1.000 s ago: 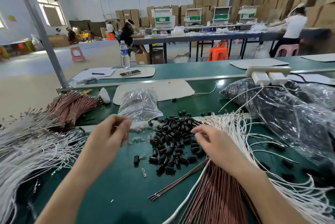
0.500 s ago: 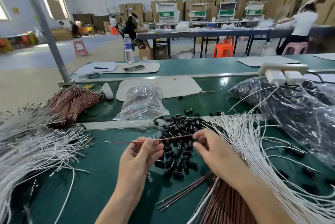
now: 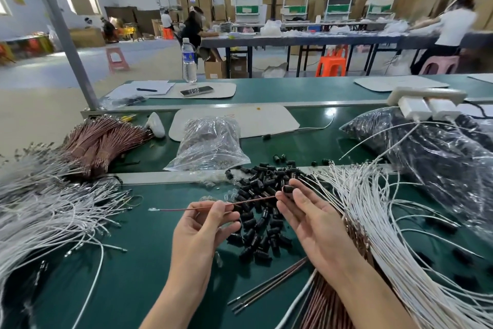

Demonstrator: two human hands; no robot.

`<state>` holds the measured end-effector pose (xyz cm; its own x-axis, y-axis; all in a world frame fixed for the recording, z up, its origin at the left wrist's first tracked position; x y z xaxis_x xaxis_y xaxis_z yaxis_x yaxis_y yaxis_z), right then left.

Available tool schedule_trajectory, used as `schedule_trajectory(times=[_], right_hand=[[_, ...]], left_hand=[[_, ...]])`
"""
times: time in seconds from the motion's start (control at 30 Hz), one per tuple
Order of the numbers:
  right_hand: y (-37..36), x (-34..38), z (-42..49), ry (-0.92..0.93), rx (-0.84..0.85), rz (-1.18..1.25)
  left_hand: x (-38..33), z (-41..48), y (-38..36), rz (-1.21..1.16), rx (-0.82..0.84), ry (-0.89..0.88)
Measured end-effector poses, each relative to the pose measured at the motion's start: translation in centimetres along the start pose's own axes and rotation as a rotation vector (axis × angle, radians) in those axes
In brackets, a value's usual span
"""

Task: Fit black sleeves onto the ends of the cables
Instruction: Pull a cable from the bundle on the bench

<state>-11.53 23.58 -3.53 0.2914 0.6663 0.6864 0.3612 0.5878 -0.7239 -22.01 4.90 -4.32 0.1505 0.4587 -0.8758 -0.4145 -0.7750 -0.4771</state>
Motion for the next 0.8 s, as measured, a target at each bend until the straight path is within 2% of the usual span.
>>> schedule_trajectory(times=[0.17, 0.37, 0.8], right_hand=[[-0.1, -0.4, -0.5, -0.034, 0.028, -0.018], [0.8, 0.1, -0.8, -0.012, -0.014, 0.015], [-0.5, -0.9, -1.1, -0.073, 0.045, 0.019]], left_hand=[[0.0, -0.2, 0.1, 0.015, 0.005, -0.004], [-0.4, -0.3, 0.3, 0.004, 0.005, -0.009], [0.0, -0.2, -0.3, -0.031, 0.035, 0.028]])
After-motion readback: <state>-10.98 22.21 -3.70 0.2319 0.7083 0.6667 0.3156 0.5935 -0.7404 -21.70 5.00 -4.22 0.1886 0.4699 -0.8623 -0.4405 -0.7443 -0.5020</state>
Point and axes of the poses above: each hand's wrist, its own z-axis towards the middle knuckle, its own y-axis out of the back of the hand, x = y × z, the point moved 9 cm from there along z, towards the middle knuckle, and after that the axes turned 8 degrees about x, right-handed, at the moved point
